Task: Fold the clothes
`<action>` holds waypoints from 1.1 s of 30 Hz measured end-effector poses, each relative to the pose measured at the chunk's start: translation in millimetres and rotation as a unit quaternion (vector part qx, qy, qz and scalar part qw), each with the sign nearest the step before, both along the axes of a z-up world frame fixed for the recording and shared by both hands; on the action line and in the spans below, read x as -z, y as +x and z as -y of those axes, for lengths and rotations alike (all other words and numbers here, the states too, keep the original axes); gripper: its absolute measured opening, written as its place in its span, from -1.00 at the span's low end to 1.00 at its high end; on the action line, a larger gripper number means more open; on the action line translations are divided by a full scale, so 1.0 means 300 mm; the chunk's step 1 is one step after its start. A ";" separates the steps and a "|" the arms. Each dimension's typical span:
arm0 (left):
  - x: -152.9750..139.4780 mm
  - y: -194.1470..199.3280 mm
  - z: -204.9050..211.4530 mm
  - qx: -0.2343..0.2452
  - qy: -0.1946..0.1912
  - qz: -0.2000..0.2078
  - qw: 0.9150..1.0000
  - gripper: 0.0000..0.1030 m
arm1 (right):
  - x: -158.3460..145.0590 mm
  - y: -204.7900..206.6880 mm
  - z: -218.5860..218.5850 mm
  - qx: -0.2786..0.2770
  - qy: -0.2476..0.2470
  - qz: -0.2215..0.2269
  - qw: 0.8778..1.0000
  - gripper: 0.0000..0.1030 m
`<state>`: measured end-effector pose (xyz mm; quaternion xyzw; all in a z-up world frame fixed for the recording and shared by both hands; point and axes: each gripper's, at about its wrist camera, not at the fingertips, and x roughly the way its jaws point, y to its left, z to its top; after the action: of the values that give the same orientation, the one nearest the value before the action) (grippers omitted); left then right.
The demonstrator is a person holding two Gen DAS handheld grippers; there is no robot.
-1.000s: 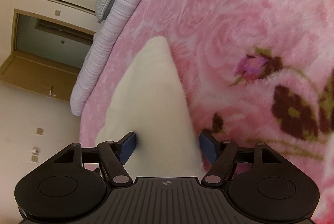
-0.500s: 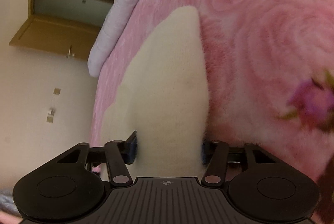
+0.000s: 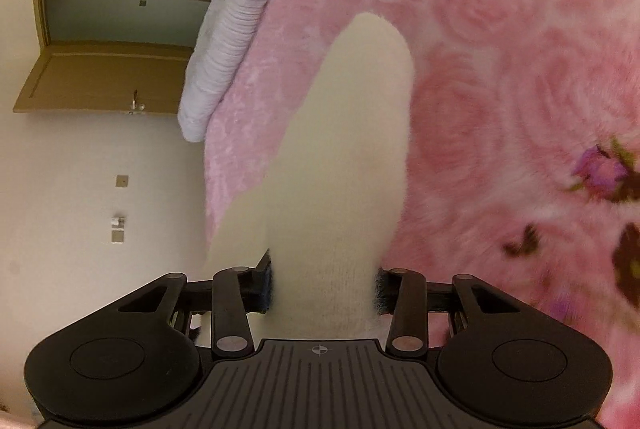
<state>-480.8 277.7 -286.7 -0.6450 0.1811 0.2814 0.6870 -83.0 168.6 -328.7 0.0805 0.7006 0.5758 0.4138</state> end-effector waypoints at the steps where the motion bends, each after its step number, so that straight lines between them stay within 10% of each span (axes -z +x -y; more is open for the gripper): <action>1: -0.056 0.001 0.016 -0.006 -0.002 0.002 1.000 -0.33 | -0.060 0.002 0.002 -0.002 0.000 0.000 1.000 -0.21; 14: -0.630 -0.165 0.178 -0.116 0.086 0.039 0.989 -0.33 | -0.604 -0.183 -0.141 -0.076 0.087 -0.007 0.993 -0.21; 33: -0.779 -1.043 0.190 -0.223 0.161 0.059 0.960 -0.34 | -0.663 -1.089 -0.386 -0.173 0.152 -0.027 0.973 -0.21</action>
<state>-793.6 220.7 -53.2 -0.5653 -0.0560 0.4144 0.7110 -409.6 284.3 -129.8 0.0358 0.6188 0.7362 0.2715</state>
